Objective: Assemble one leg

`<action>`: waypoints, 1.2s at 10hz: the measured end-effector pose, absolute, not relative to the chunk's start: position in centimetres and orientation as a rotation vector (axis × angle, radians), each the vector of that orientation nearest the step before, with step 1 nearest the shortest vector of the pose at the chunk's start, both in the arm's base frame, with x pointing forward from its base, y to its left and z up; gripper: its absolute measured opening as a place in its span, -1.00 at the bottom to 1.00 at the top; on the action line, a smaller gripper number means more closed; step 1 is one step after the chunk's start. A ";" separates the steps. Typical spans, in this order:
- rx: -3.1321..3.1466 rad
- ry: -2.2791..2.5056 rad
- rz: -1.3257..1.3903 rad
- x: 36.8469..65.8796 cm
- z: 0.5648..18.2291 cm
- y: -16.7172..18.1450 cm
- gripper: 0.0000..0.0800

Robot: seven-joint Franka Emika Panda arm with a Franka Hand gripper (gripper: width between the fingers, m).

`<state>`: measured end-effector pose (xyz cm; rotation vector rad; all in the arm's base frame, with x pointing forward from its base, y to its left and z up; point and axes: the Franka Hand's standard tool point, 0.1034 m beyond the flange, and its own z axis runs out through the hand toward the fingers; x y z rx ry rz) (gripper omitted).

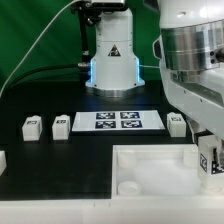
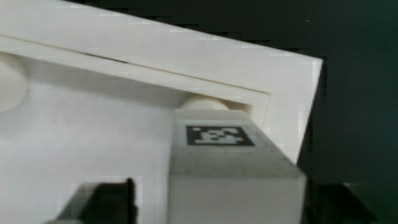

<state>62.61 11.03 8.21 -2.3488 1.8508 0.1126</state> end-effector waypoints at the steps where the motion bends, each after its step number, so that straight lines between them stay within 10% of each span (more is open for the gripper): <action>1: -2.446 1.719 0.101 62.5 8.2 11.6 0.50; 10: -3.049 -0.023 0.047 63.2 8.6 11.9 0.62; 12: -3.048 0.070 0.051 63.2 8.5 11.8 0.30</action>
Offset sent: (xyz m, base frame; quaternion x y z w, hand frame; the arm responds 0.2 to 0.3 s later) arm 0.0000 0.0000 0.0000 0.0000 0.0000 -0.2667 0.9638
